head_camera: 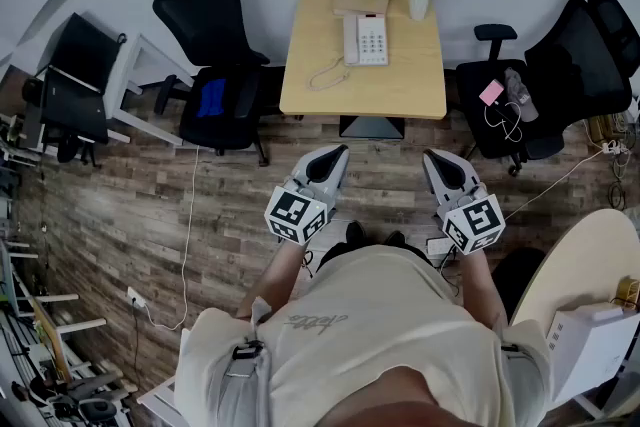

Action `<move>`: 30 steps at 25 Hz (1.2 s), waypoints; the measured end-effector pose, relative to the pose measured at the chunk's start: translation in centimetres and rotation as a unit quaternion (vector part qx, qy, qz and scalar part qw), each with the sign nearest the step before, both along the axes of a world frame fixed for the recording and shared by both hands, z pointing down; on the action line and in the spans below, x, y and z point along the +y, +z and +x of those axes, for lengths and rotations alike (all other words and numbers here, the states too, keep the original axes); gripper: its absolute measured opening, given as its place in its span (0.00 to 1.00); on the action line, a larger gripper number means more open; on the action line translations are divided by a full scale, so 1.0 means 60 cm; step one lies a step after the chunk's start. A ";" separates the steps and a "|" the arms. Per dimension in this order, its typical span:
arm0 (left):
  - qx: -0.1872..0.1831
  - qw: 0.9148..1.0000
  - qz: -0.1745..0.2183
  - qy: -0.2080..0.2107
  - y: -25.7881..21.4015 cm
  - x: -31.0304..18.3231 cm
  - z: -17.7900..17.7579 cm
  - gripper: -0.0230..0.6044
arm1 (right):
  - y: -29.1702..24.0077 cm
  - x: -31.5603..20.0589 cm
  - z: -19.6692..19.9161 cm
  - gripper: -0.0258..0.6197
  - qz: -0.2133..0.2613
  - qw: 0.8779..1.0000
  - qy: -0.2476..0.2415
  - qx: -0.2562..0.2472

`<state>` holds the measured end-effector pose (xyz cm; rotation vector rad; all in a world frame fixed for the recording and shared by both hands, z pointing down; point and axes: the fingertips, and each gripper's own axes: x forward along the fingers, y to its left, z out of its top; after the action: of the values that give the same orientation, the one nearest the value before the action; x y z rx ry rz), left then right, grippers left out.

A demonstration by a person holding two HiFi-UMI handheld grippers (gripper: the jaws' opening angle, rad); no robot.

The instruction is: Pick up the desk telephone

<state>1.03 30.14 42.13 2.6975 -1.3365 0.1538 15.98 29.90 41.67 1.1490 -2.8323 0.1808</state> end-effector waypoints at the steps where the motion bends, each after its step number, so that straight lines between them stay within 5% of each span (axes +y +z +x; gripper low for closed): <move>1: 0.002 1.000 0.000 -0.003 -0.001 0.000 0.002 0.06 | 0.000 0.000 0.004 0.04 0.003 1.000 -0.003 -0.001; 12: 0.021 0.998 -0.007 -0.052 0.010 0.010 0.027 0.06 | 0.004 -0.006 0.055 0.04 0.014 1.000 -0.022 0.003; 19: 0.002 0.997 -0.032 -0.068 0.043 0.024 0.013 0.06 | 0.059 -0.012 0.053 0.04 -0.033 0.999 -0.023 -0.015; 30: 0.032 0.998 -0.024 -0.050 0.052 -0.117 -0.042 0.06 | 0.047 -0.130 0.000 0.04 -0.029 1.000 -0.005 0.007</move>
<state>-1.52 23.15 45.22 2.5668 -1.4271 0.0867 15.95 22.09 44.52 1.1205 -2.8007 0.2514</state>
